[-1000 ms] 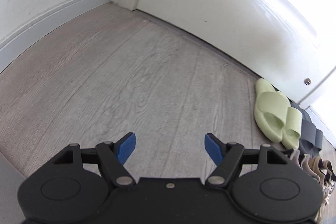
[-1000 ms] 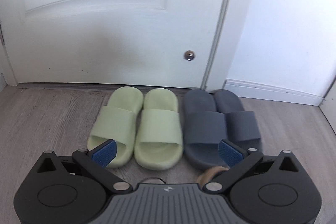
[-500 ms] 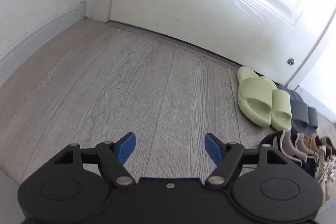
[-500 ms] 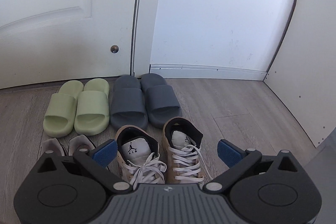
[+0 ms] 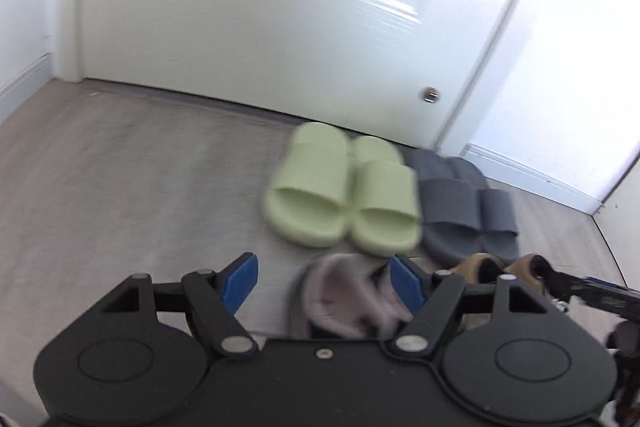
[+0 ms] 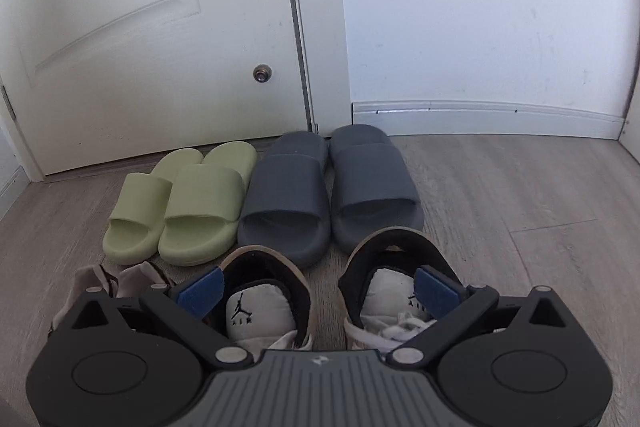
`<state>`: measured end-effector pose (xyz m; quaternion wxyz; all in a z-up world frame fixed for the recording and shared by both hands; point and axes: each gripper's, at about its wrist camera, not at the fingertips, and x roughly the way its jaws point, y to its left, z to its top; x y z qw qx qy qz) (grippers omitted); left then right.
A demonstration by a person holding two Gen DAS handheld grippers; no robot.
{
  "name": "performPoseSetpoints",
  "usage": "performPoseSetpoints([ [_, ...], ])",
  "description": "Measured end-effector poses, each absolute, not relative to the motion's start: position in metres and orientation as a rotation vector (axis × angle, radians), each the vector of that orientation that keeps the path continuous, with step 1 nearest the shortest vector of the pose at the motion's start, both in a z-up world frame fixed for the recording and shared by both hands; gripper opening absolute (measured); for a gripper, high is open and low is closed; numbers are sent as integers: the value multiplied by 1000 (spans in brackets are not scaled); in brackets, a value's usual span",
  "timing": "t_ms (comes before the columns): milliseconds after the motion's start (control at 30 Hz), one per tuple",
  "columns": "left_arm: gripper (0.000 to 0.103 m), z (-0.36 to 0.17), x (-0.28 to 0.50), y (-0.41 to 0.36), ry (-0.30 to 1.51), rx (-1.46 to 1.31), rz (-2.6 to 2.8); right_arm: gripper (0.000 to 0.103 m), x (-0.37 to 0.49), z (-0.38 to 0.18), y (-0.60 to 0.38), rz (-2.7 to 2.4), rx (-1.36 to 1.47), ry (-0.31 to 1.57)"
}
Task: Organize scattered shoes
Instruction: 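Grasp the pair of tan Jordan sneakers by their heels with the right gripper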
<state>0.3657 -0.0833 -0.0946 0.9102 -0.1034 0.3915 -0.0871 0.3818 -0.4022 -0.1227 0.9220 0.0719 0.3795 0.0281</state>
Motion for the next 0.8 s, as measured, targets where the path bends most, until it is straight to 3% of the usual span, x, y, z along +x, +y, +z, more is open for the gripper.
performPoseSetpoints([
  [133,74,-110,386,-149,877,-191,-124,88,415,-147,-415,79,160,881],
  [500,74,-116,426,-189,1027,-238,89,90,456,-161,-412,196,146,981],
  [800,74,-118,476,-192,895,-327,-43,92,464,-172,-405,182,85,1004],
])
